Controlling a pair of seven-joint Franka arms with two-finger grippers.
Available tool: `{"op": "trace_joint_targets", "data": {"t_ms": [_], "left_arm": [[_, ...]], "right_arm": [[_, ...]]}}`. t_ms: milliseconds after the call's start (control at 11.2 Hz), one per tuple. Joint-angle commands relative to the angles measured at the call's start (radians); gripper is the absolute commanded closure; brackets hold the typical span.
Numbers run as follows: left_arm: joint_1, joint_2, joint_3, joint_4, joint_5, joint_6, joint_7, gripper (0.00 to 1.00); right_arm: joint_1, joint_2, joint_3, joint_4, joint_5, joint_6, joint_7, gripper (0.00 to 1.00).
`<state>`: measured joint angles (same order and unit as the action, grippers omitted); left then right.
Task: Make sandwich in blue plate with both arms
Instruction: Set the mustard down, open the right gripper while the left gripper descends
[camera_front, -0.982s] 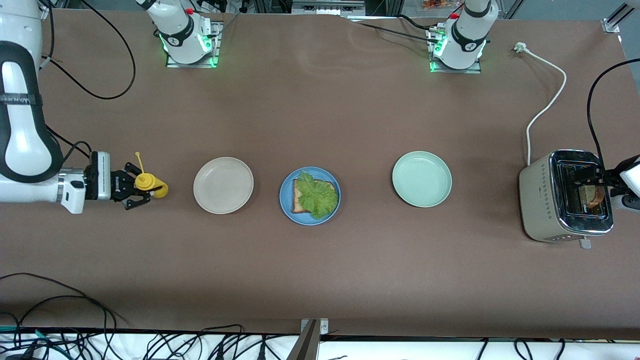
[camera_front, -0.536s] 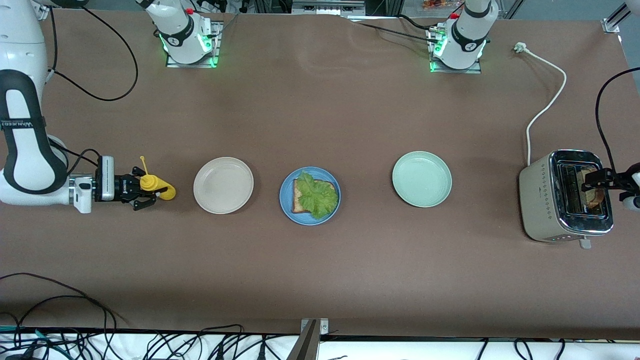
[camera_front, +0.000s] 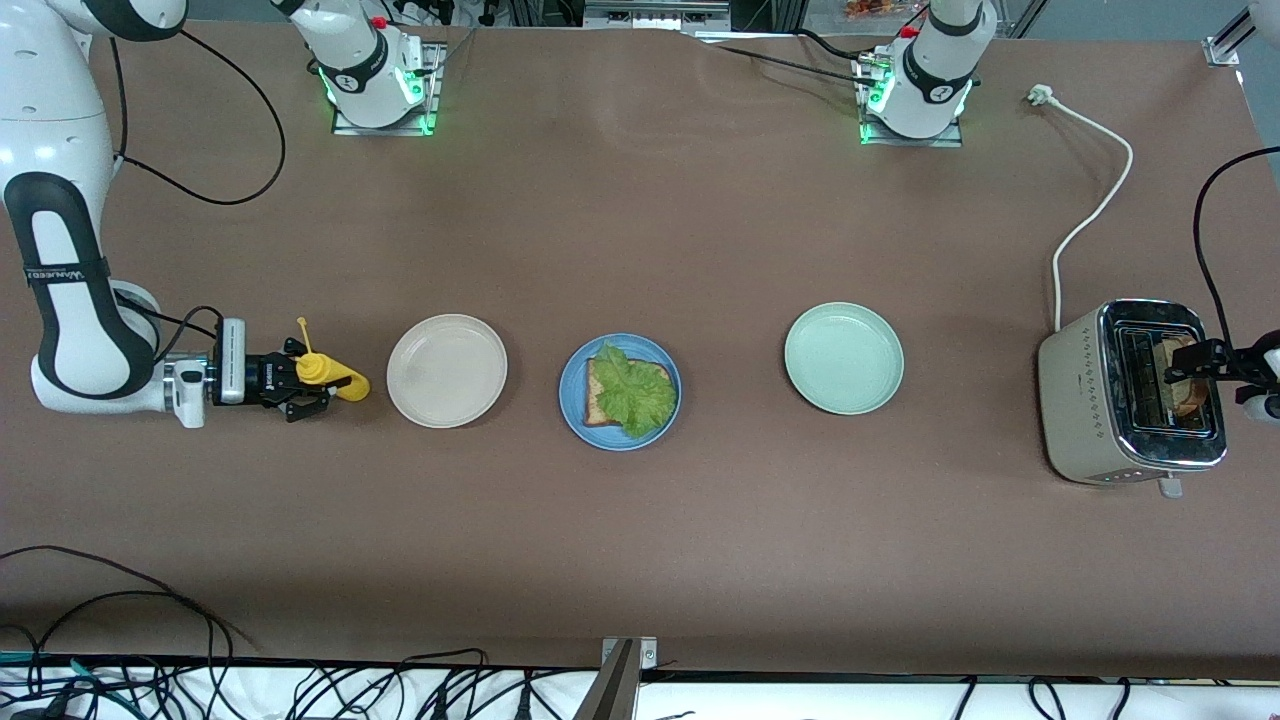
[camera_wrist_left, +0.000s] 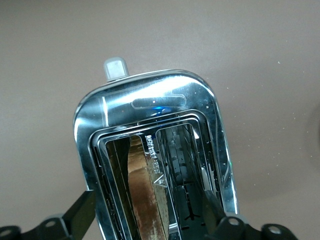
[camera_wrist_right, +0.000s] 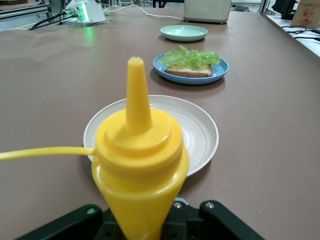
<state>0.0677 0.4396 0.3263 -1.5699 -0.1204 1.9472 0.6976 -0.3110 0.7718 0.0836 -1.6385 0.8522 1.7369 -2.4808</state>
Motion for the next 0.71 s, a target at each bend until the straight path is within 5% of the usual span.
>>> {"op": "trace_joint_targets", "data": {"t_ms": [0,268,447,625], "left_arm": [[-0.002,0.011,0.008,0.007,-0.013,-0.004,0.028,0.42],[0.003,0.011,0.010,0.005,-0.008,-0.010,0.033,0.89],[0.004,0.010,0.010,0.007,-0.008,-0.011,0.033,1.00],[0.001,0.008,0.016,0.013,-0.008,-0.011,0.029,1.00]], "right_arm": [[-0.020,0.015,0.016,0.009,0.022,-0.011,-0.012,0.90],[-0.022,0.021,0.015,0.015,0.022,-0.008,-0.010,0.69],[-0.022,0.021,0.015,0.016,0.022,-0.008,-0.001,0.56],[-0.022,0.021,0.015,0.017,0.022,-0.008,0.000,0.47]]}}
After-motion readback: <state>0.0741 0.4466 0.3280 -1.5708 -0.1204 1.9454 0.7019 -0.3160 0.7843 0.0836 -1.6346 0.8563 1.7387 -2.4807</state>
